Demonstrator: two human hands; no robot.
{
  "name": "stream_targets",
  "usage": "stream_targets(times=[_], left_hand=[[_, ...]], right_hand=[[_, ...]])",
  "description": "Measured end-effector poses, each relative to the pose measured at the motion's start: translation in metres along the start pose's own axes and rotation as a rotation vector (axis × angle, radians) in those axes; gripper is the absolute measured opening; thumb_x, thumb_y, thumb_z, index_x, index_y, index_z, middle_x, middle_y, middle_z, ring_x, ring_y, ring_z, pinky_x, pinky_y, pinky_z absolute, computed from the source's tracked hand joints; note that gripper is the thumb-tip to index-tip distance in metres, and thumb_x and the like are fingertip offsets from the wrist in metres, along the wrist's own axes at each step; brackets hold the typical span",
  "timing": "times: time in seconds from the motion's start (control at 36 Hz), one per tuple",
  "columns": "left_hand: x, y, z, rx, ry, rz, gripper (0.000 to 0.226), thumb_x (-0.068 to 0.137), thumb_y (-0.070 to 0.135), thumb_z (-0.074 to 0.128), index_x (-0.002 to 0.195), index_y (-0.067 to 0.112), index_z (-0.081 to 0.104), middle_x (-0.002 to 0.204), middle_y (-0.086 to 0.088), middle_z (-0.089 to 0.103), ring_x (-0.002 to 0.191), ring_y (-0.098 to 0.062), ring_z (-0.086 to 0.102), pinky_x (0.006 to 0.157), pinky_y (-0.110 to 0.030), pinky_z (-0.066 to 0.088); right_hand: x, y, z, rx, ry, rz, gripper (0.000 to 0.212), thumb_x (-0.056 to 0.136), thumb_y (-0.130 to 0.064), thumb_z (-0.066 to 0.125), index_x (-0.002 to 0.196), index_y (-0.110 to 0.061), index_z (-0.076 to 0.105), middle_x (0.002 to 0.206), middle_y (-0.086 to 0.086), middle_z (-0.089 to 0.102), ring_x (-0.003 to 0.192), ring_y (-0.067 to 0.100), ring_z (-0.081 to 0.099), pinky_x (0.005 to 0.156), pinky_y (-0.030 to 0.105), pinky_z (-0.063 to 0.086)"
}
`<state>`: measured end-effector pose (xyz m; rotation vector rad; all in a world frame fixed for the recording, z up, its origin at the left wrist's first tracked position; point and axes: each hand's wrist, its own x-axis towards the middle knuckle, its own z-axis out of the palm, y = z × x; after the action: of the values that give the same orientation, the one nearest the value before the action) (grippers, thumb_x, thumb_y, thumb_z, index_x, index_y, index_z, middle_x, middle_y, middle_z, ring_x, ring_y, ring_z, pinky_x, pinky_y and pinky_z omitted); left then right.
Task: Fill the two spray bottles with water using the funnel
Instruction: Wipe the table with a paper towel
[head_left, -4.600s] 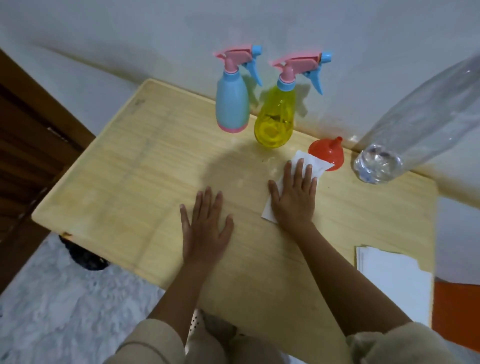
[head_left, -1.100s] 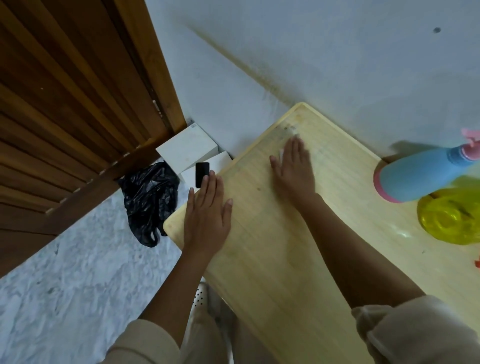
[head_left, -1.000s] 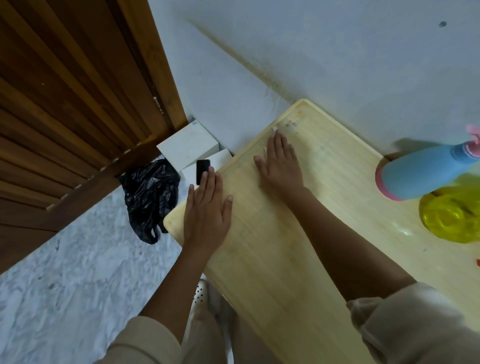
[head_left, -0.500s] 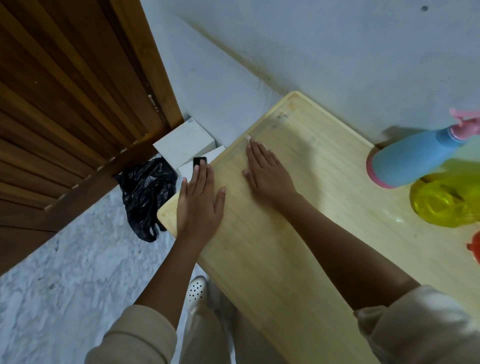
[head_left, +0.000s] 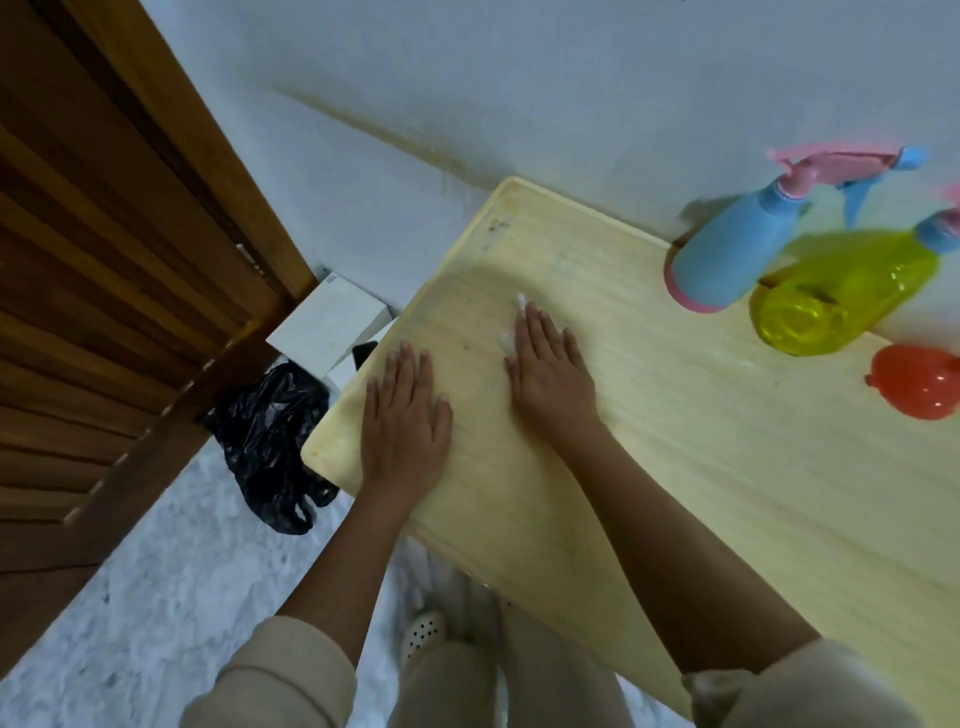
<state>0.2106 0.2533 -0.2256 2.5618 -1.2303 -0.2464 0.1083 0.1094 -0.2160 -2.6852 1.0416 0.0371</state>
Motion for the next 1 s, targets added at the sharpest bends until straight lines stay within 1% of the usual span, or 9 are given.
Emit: stream_targets(times=[0.08, 0.17, 0.25, 0.31, 0.47, 0.67, 0.81, 0.92, 1.0], left_hand=[[-0.004, 0.009, 0.002, 0.002, -0.025, 0.048, 0.072, 0.087, 0.045, 0.005, 0.150, 0.012, 0.015, 0.159, -0.008, 0.008, 0.148, -0.020, 0.005, 0.118, -0.038, 0.000], [-0.010, 0.018, 0.005, 0.027, -0.055, 0.060, 0.071, 0.089, 0.044, 0.004, 0.151, 0.009, 0.009, 0.160, -0.008, 0.002, 0.148, -0.021, 0.000, 0.119, -0.038, -0.001], [-0.012, 0.025, 0.007, 0.038, -0.067, 0.032, 0.061, 0.100, 0.037, 0.018, 0.151, 0.006, 0.003, 0.160, -0.008, -0.003, 0.148, -0.021, -0.003, 0.120, -0.039, -0.002], [-0.014, 0.032, 0.008, 0.042, -0.071, 0.020, 0.062, 0.101, 0.036, 0.023, 0.150, 0.004, 0.003, 0.160, -0.010, -0.001, 0.148, -0.022, -0.002, 0.120, -0.039, -0.001], [-0.015, 0.048, 0.018, 0.035, -0.041, -0.024, 0.072, 0.090, 0.040, 0.022, 0.149, -0.002, 0.011, 0.158, -0.015, 0.009, 0.147, -0.026, 0.007, 0.119, -0.043, 0.007], [-0.017, 0.052, 0.023, 0.069, -0.024, -0.001, 0.069, 0.093, 0.037, 0.022, 0.148, -0.003, 0.012, 0.159, -0.016, 0.008, 0.147, -0.025, 0.006, 0.118, -0.042, 0.004], [-0.017, 0.052, 0.023, 0.086, -0.030, 0.017, 0.064, 0.099, 0.032, 0.031, 0.148, -0.004, 0.011, 0.158, -0.018, 0.009, 0.147, -0.026, 0.006, 0.119, -0.043, 0.006], [-0.016, 0.052, 0.021, 0.078, -0.047, 0.017, 0.070, 0.093, 0.036, 0.024, 0.147, -0.006, 0.014, 0.157, -0.020, 0.013, 0.147, -0.029, 0.010, 0.117, -0.044, 0.008], [-0.015, 0.051, 0.019, 0.045, -0.086, 0.011, 0.074, 0.089, 0.041, 0.021, 0.147, -0.004, 0.010, 0.158, -0.018, 0.010, 0.147, -0.028, 0.008, 0.117, -0.042, 0.006]], right_hand=[[-0.020, 0.013, -0.001, 0.006, 0.013, 0.099, 0.055, 0.102, -0.032, 0.016, 0.150, -0.009, 0.002, 0.160, 0.004, -0.003, 0.148, 0.017, 0.000, 0.118, 0.036, -0.001], [-0.043, 0.028, -0.003, 0.025, 0.044, 0.189, 0.055, 0.102, -0.029, 0.024, 0.150, -0.008, 0.008, 0.160, 0.006, 0.003, 0.148, 0.018, 0.003, 0.118, 0.036, 0.001], [-0.067, 0.048, -0.007, 0.035, 0.064, 0.279, 0.055, 0.102, -0.028, 0.024, 0.150, -0.008, 0.009, 0.160, 0.006, 0.003, 0.148, 0.018, 0.003, 0.118, 0.035, 0.000], [-0.085, 0.067, -0.010, 0.026, 0.095, 0.338, 0.054, 0.102, -0.029, 0.022, 0.150, -0.009, 0.009, 0.160, 0.005, 0.004, 0.148, 0.017, 0.004, 0.118, 0.036, 0.001], [-0.133, 0.129, -0.023, 0.028, 0.137, 0.511, 0.053, 0.102, -0.030, 0.019, 0.150, -0.010, 0.010, 0.160, 0.003, 0.005, 0.148, 0.016, 0.006, 0.118, 0.037, 0.003], [-0.182, 0.173, -0.026, 0.078, 0.183, 0.706, 0.053, 0.101, -0.030, 0.017, 0.150, -0.011, 0.009, 0.160, 0.003, 0.004, 0.148, 0.017, 0.005, 0.119, 0.041, 0.003], [-0.199, 0.174, -0.024, 0.145, 0.239, 0.938, 0.055, 0.101, -0.030, 0.016, 0.150, -0.008, 0.008, 0.160, 0.006, 0.004, 0.148, 0.018, 0.003, 0.118, 0.041, 0.001], [-0.205, 0.156, -0.018, 0.174, 0.313, 1.139, 0.055, 0.100, -0.028, 0.018, 0.150, -0.006, 0.009, 0.160, 0.008, 0.005, 0.147, 0.020, 0.005, 0.118, 0.043, 0.003], [-0.204, 0.135, -0.011, 0.180, 0.377, 1.220, 0.054, 0.100, -0.025, 0.021, 0.149, -0.002, 0.013, 0.159, 0.012, 0.010, 0.146, 0.025, 0.010, 0.118, 0.044, 0.004]])
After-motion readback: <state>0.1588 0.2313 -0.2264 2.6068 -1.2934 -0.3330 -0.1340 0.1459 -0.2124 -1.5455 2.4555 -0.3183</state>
